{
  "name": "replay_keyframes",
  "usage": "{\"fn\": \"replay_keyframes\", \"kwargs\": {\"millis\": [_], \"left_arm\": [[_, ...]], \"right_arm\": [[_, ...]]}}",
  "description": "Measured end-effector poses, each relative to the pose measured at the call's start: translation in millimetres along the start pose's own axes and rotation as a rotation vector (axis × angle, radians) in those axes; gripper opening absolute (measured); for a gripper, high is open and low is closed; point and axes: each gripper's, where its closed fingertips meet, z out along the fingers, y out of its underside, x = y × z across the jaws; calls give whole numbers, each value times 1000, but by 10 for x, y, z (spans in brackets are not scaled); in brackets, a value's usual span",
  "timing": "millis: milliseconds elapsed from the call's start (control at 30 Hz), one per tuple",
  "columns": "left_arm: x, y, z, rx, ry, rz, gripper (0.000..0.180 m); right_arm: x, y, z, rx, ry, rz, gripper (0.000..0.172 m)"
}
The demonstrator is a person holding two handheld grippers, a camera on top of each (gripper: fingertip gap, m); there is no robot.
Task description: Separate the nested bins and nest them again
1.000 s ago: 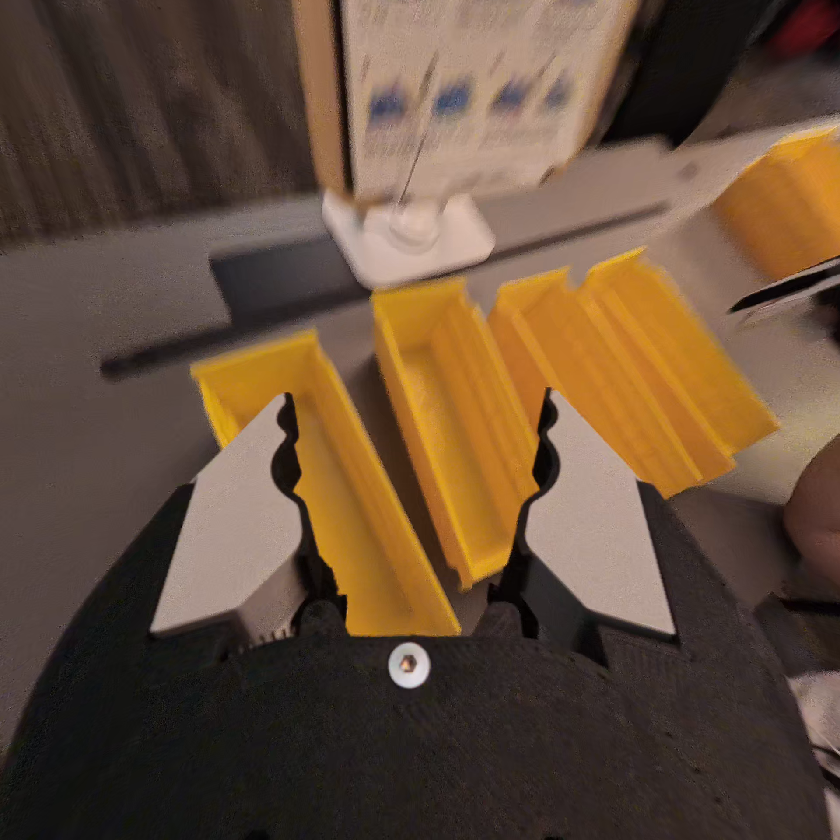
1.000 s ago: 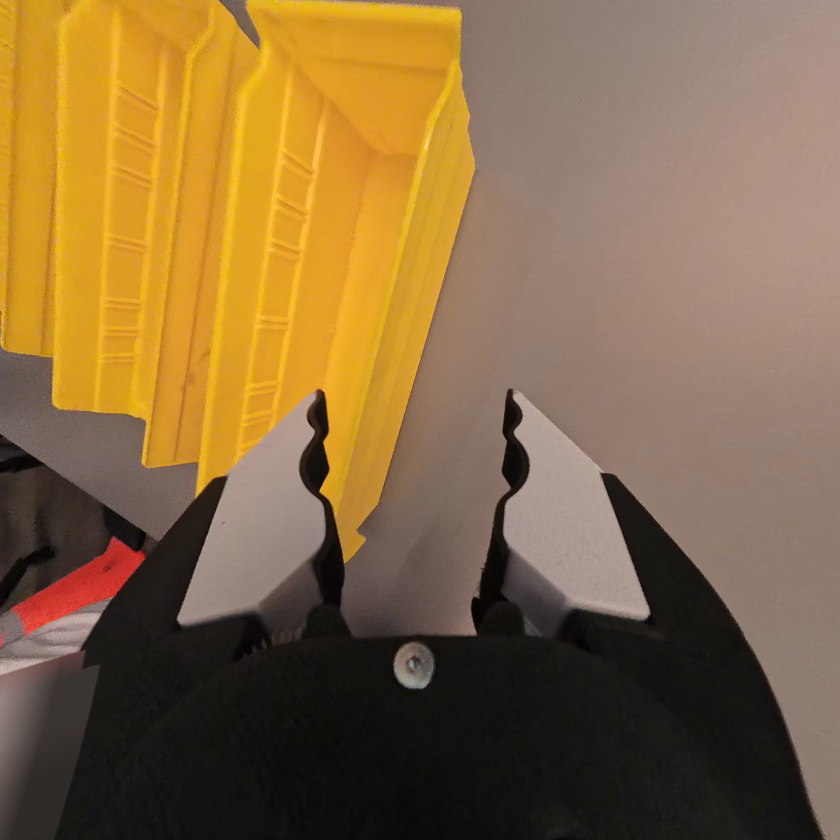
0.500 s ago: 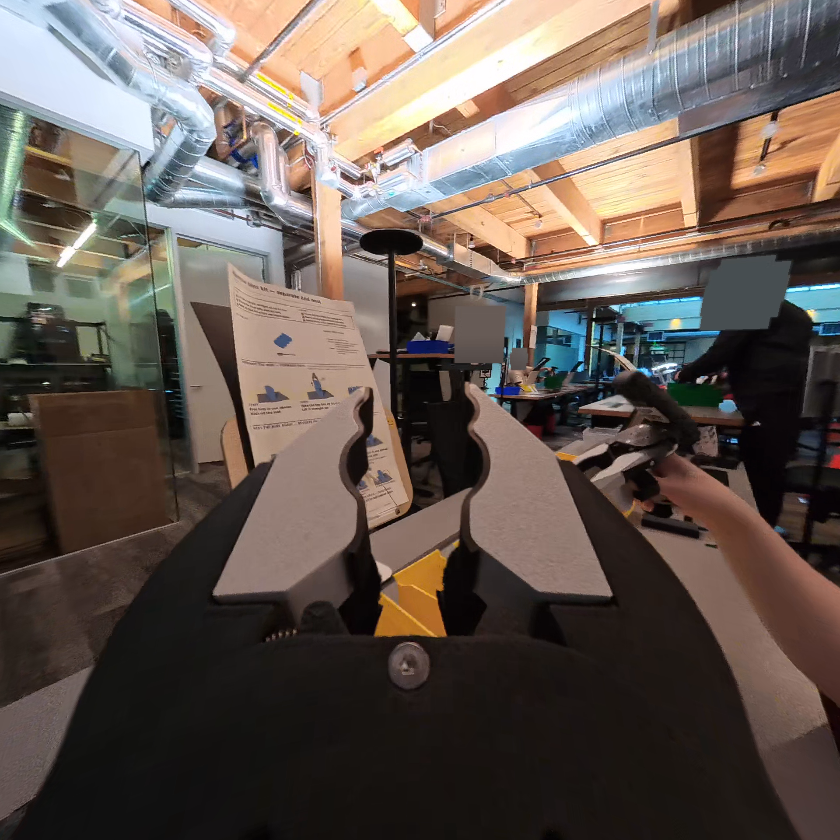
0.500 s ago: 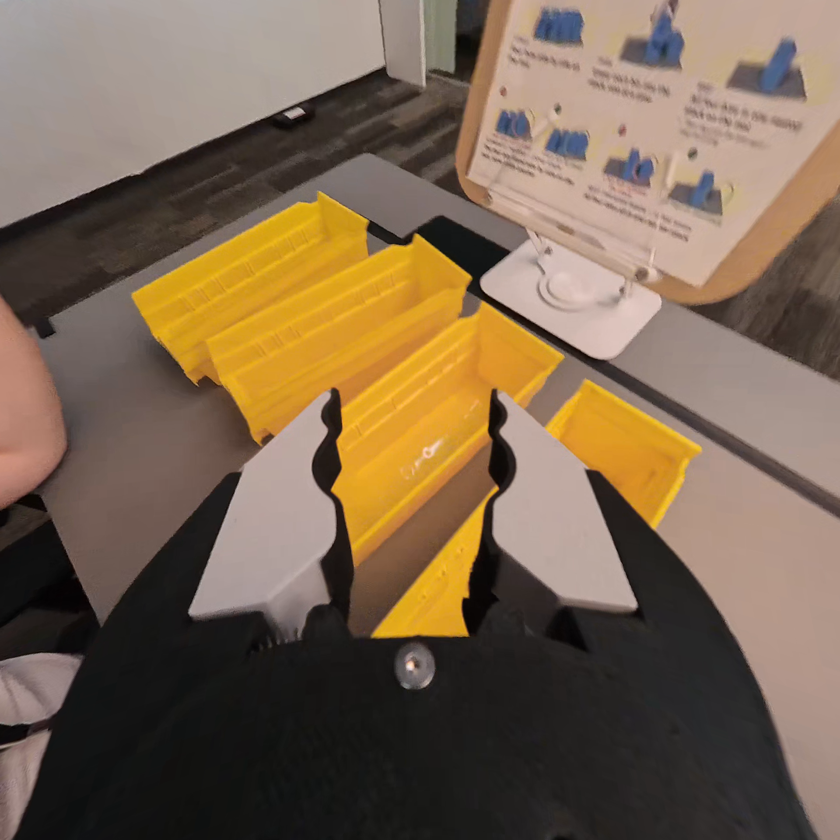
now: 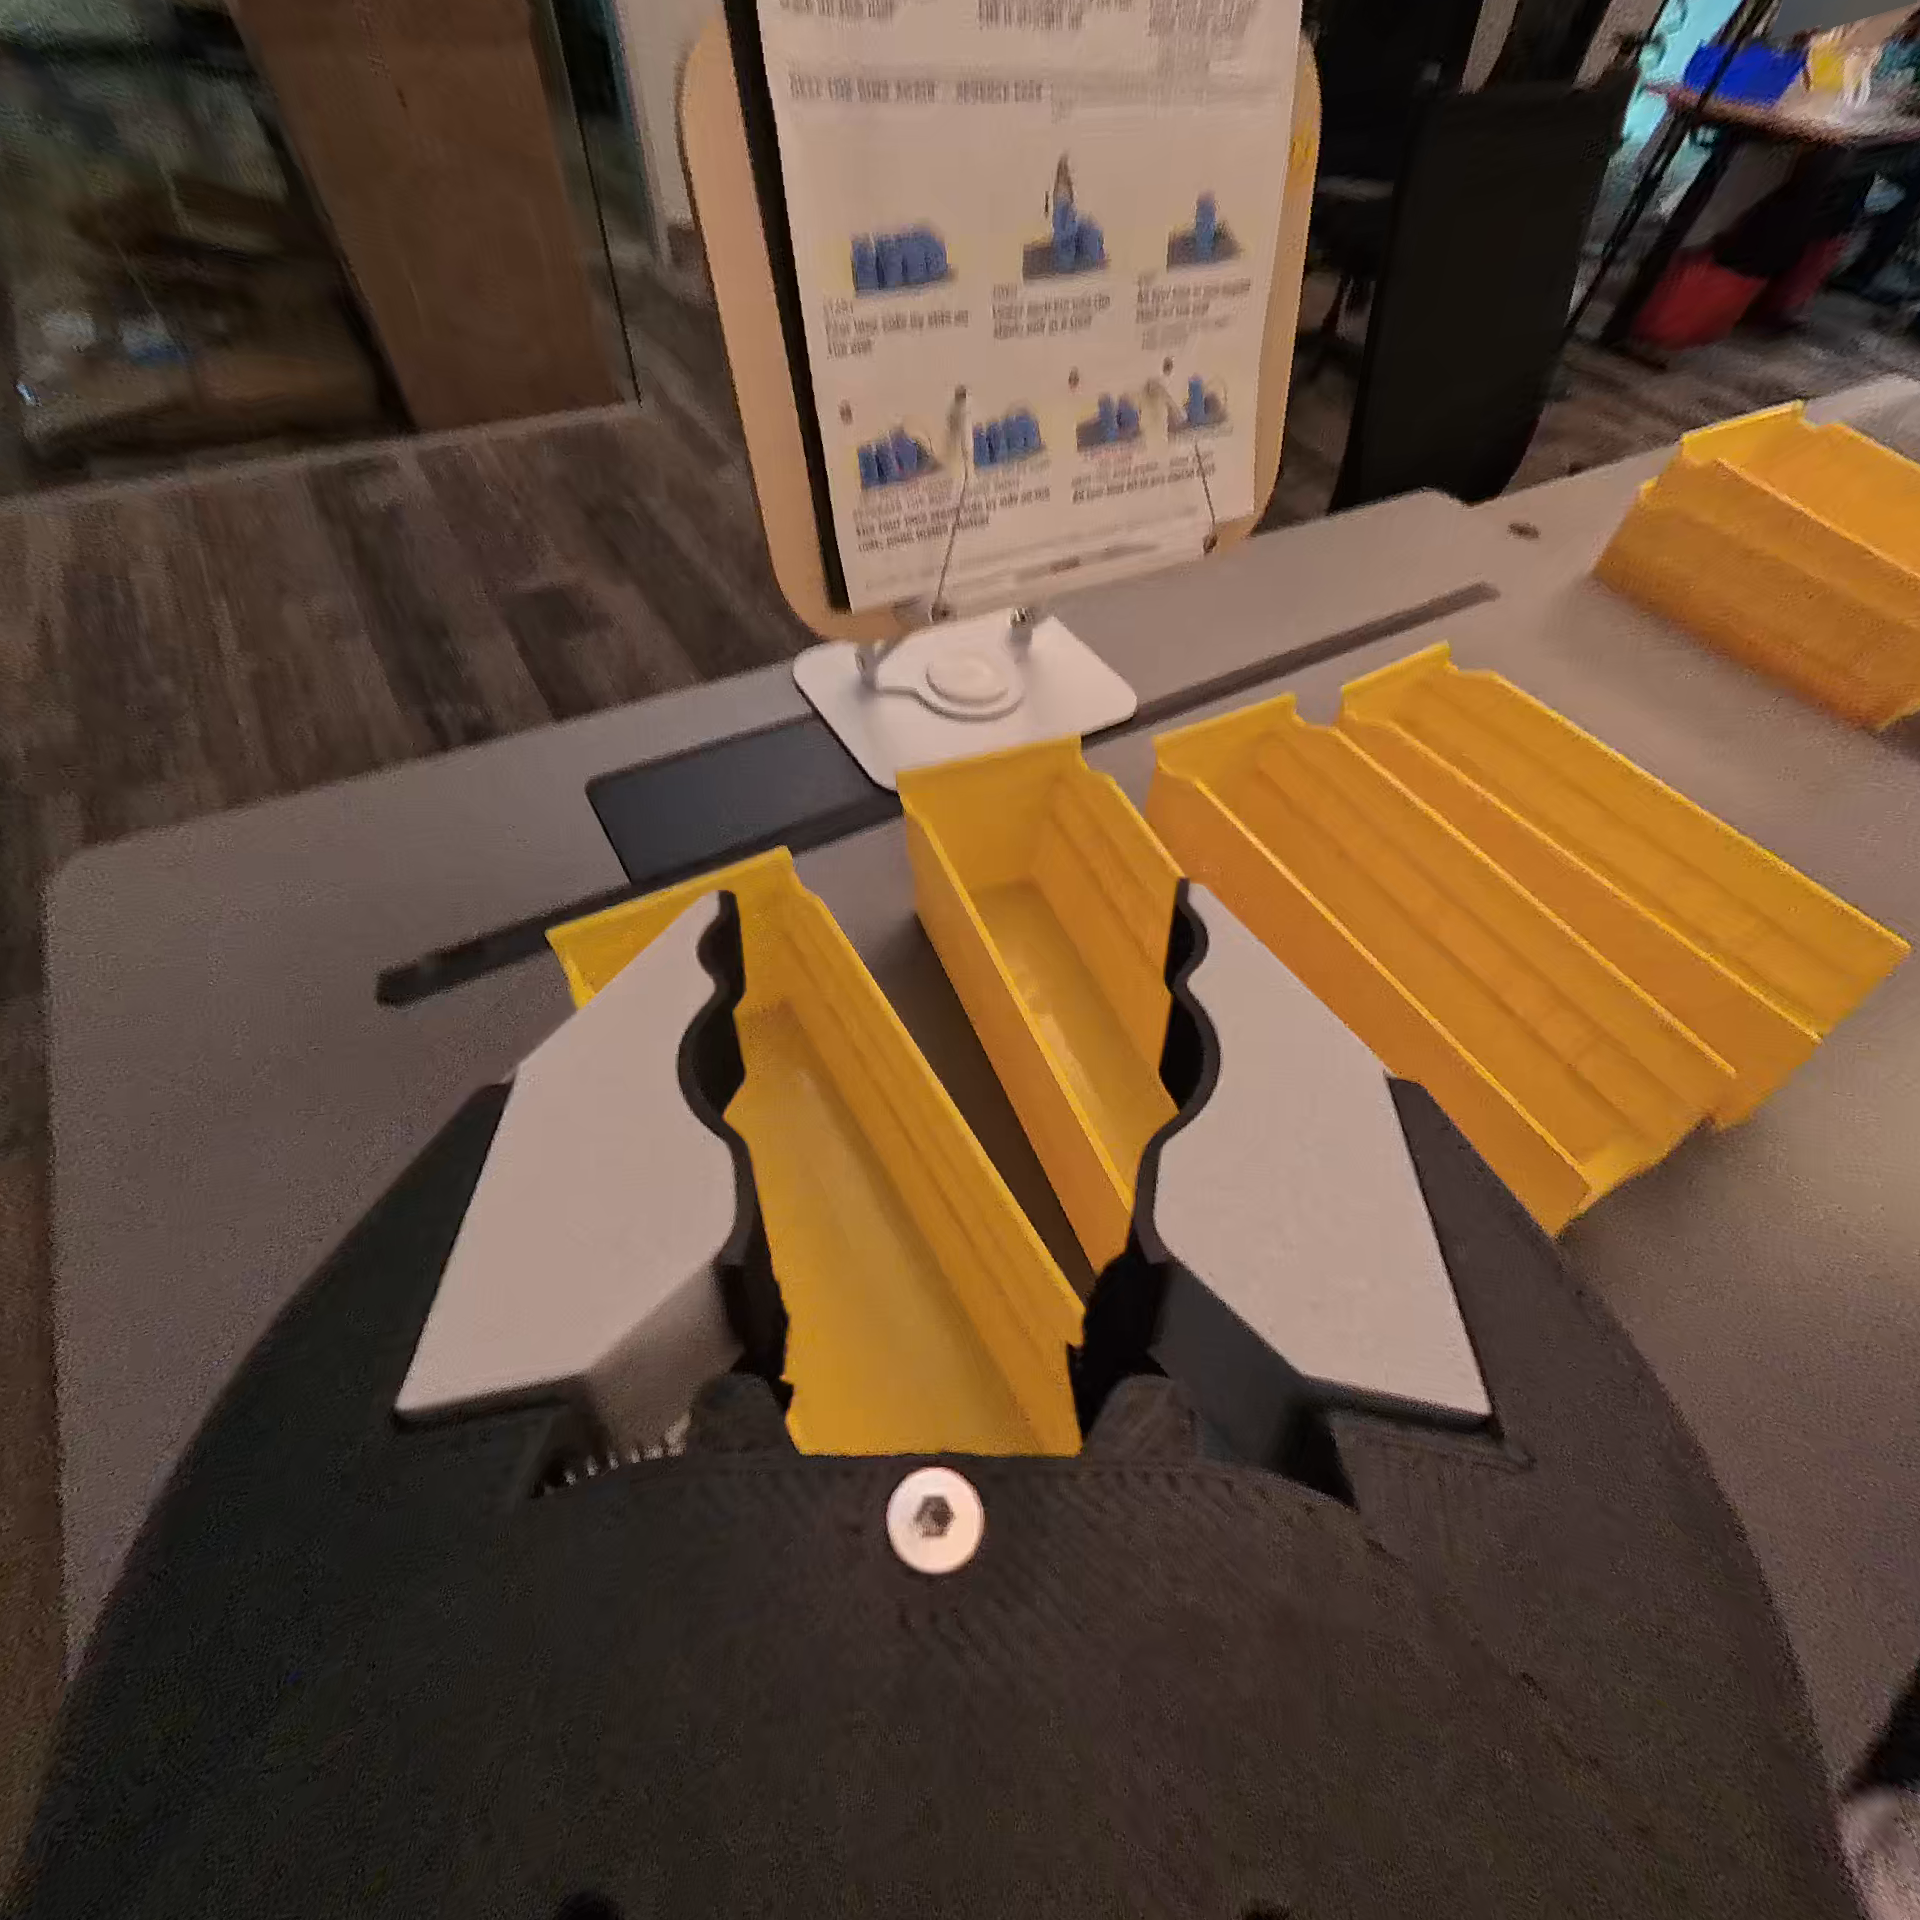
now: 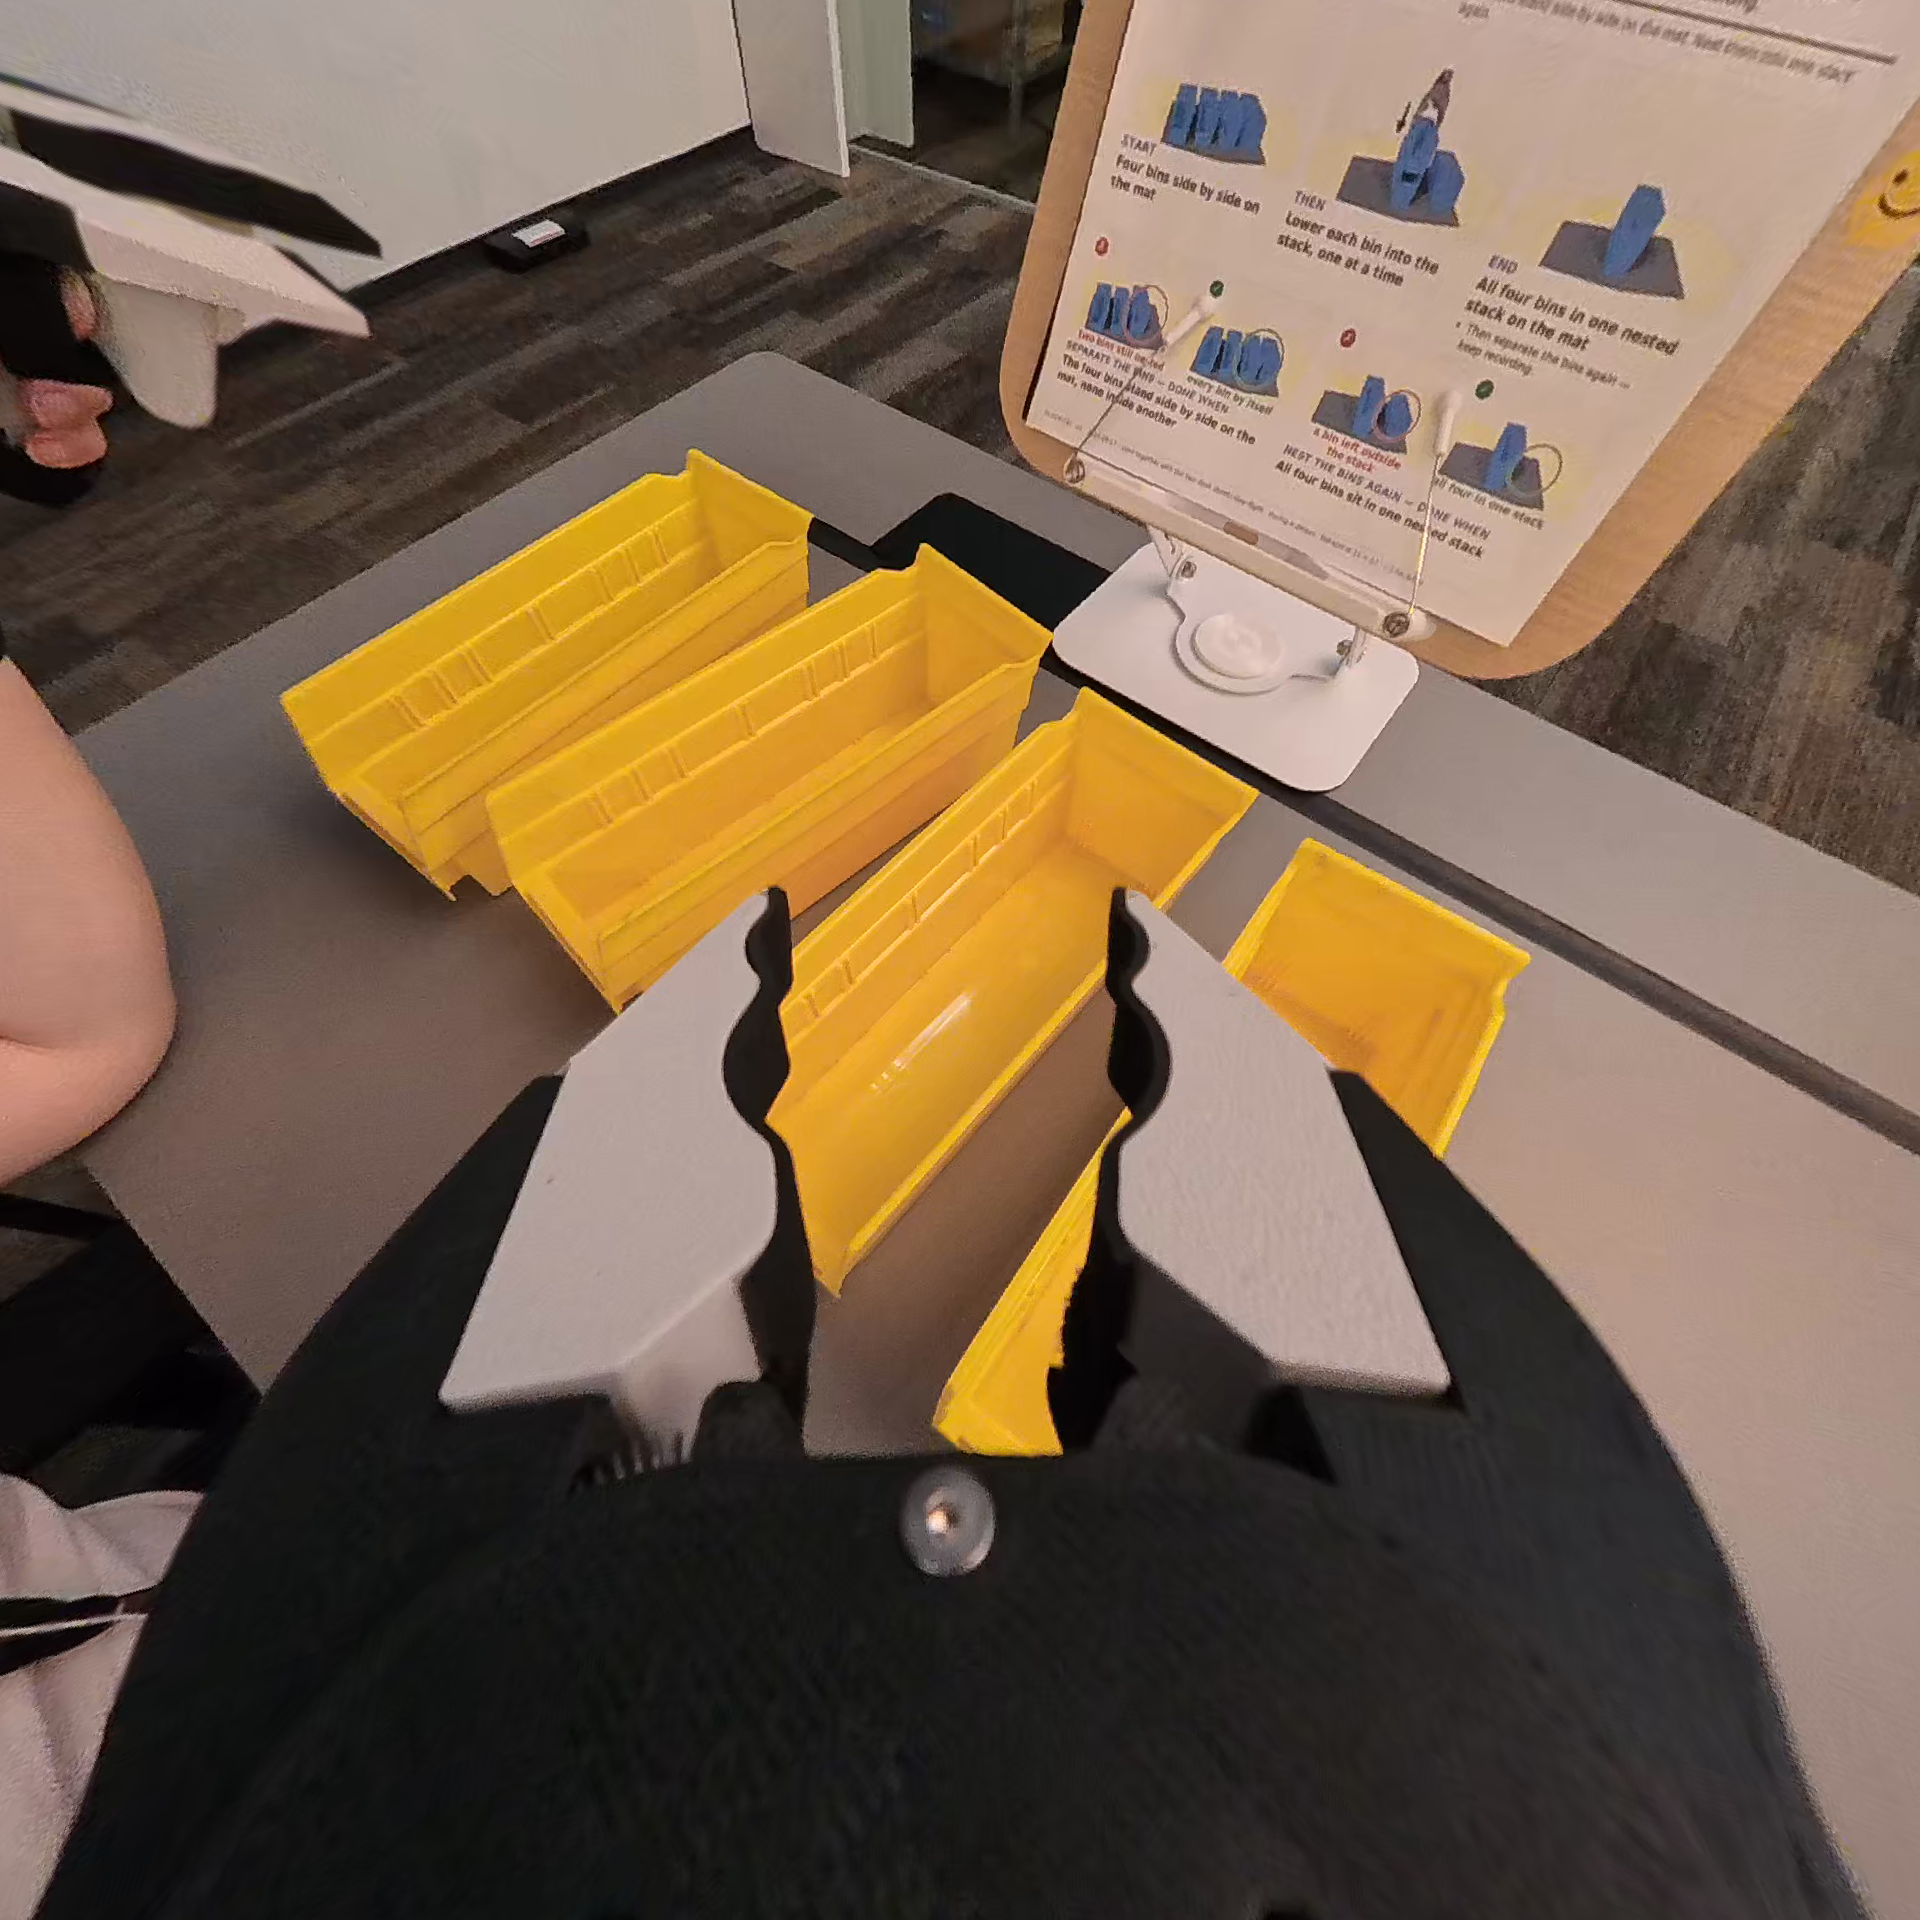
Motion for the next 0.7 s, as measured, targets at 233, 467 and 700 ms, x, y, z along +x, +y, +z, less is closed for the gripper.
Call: {"fn": "replay_keyframes", "kwargs": {"millis": [233, 467, 700], "left_arm": [[396, 105, 305, -66, 82, -1, 90], [905, 467, 1136, -233, 114, -63, 136], [983, 932, 1428, -422, 15, 14, 140]], "right_arm": [[47, 117, -18, -35, 21, 30, 61], [126, 149, -72, -17, 14, 89, 61], [255, 191, -139, -27, -16, 94, 61]]}}
